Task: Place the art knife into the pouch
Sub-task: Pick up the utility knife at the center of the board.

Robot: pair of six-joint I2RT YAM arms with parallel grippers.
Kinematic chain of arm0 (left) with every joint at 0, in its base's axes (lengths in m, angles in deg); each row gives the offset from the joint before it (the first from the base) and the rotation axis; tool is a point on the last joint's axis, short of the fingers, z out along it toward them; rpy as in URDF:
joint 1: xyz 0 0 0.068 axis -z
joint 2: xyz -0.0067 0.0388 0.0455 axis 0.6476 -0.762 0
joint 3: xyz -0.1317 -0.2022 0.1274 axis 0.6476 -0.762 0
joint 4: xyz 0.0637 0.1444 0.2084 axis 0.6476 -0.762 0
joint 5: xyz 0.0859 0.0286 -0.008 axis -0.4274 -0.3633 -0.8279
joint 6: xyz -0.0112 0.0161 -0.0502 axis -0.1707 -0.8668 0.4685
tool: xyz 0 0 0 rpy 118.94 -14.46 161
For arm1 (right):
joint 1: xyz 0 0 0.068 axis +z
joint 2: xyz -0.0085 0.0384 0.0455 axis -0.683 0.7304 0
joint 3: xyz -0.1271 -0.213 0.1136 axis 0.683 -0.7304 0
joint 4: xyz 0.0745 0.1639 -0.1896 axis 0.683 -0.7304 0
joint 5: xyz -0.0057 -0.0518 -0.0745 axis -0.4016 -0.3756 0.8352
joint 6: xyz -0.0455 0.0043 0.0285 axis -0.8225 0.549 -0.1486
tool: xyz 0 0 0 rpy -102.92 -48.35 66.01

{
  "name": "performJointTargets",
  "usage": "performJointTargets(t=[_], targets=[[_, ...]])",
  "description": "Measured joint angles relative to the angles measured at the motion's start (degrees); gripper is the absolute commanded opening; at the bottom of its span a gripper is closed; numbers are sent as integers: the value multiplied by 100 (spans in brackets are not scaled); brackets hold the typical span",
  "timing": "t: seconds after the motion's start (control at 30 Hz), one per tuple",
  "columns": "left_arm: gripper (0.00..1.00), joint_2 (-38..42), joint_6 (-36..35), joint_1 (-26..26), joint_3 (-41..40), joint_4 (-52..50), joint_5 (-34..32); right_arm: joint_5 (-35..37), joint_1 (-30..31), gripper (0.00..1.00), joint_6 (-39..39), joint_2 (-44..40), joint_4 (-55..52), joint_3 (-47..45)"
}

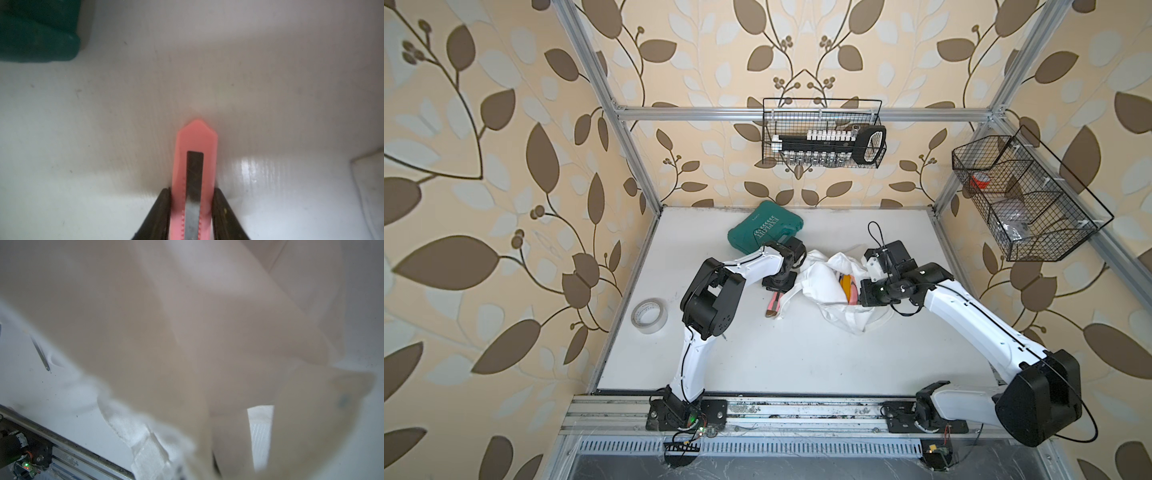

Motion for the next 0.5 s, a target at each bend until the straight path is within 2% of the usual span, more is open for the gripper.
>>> performJointTargets(t=[0.5], targets=[[29,111,-2,7,0,-260,-70,-2,0,0,2,-4,63,-55]])
